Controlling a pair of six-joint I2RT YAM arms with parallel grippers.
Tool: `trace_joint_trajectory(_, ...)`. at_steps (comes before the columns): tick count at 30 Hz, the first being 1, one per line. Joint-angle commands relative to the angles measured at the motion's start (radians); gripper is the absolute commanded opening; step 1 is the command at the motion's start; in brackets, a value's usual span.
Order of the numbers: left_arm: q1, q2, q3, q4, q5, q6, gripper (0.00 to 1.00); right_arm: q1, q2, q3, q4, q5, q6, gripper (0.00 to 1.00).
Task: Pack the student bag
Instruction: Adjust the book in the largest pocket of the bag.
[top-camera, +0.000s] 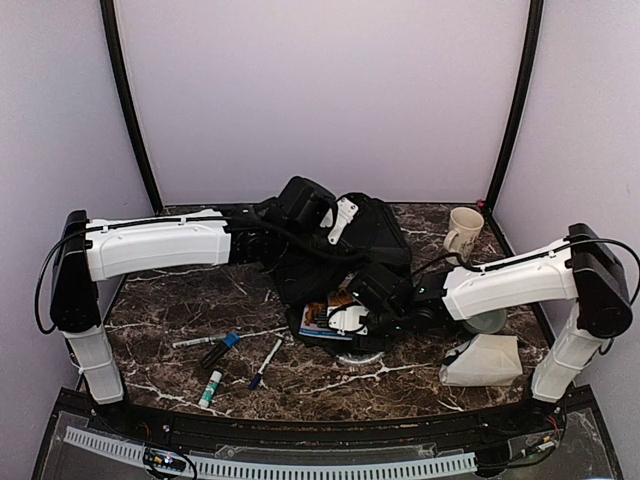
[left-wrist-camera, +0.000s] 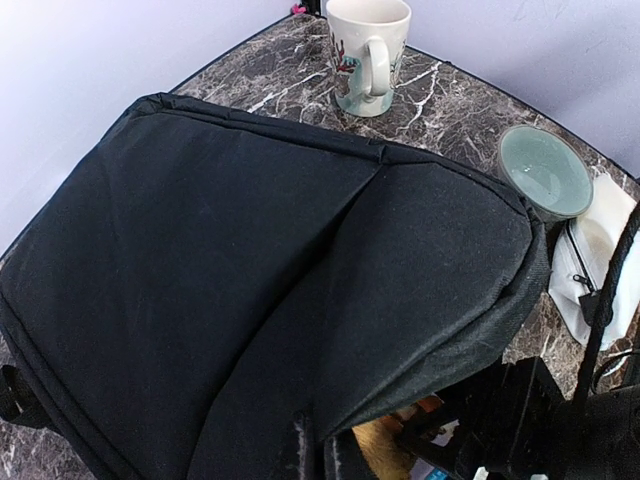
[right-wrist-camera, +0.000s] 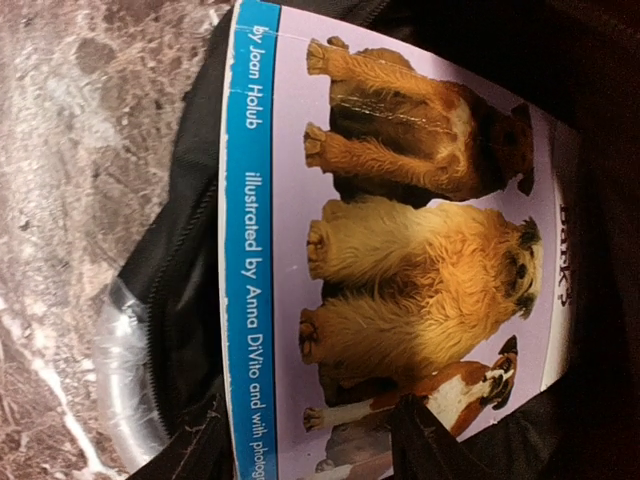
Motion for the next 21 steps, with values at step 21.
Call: trace_joint_trajectory(21,0.004,-0.089,0.012,0.002,0.093,-0.007,0.00,-0.150,0.164,0.027,0.558,0.253,-0.396,0.45)
